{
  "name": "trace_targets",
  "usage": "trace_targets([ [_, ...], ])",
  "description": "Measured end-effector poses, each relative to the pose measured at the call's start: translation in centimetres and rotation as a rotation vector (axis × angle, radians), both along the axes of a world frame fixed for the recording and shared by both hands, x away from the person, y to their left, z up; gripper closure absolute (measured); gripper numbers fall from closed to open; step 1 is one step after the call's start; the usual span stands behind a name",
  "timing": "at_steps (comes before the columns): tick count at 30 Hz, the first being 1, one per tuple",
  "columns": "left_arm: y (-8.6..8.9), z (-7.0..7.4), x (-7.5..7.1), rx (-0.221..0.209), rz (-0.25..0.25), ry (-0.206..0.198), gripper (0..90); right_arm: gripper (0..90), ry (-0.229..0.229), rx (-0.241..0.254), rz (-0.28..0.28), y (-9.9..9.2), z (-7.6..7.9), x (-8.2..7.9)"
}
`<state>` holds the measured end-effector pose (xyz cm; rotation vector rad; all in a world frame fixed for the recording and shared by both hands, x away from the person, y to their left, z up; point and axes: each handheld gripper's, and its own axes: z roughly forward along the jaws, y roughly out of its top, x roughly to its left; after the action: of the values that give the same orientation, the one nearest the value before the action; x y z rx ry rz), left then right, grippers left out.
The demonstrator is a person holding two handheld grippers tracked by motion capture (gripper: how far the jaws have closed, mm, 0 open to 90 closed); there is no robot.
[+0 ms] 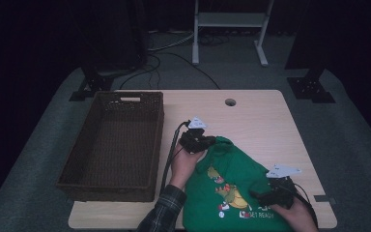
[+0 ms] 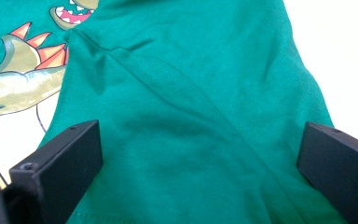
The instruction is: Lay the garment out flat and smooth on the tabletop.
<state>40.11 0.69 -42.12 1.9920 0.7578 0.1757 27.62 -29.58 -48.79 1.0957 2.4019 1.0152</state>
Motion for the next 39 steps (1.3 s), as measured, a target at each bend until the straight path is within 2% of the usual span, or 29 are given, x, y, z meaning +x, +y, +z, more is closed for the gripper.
trace_targets([
  [23, 2.0, -1.9, 1.5, -0.005, 0.102, 0.030, 85.0, 0.0, 0.000, 0.000, 0.000, 0.0, 0.0, 0.0],
  [39, 2.7, -4.0, 2.8, 0.026, 0.168, 0.066, 85.0, 0.0, -0.001, -0.001, 0.002, 0.0, 0.0, 0.0],
])
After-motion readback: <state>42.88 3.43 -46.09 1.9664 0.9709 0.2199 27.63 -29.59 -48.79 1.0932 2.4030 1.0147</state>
